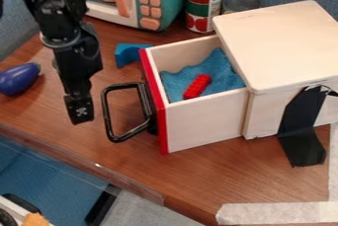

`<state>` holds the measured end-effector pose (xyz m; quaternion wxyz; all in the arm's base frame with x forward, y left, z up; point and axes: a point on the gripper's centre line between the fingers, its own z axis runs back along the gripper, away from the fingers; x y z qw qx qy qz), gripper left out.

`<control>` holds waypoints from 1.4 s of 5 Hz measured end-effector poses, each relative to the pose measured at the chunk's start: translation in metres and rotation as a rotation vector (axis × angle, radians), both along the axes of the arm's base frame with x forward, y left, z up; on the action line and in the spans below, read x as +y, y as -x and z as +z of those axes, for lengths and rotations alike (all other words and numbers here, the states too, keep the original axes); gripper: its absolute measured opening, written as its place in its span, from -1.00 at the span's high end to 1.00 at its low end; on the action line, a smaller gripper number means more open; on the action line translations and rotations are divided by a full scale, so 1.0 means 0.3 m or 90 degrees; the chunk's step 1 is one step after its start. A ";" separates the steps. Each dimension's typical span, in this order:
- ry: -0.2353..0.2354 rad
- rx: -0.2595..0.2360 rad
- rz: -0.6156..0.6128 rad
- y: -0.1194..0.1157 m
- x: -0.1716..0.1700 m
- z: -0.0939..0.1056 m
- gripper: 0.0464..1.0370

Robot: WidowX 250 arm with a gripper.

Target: Close the drawer

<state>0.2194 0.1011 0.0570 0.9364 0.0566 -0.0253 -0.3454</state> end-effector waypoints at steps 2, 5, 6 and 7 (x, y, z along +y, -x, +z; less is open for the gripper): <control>0.027 0.009 -0.019 -0.004 -0.014 -0.091 -0.93; 0.077 -0.029 -0.040 -0.028 -0.124 -0.122 -0.93; 0.091 -0.038 -0.044 -0.062 -0.161 -0.116 -0.93; 0.100 -0.047 -0.039 -0.113 -0.197 -0.120 -0.93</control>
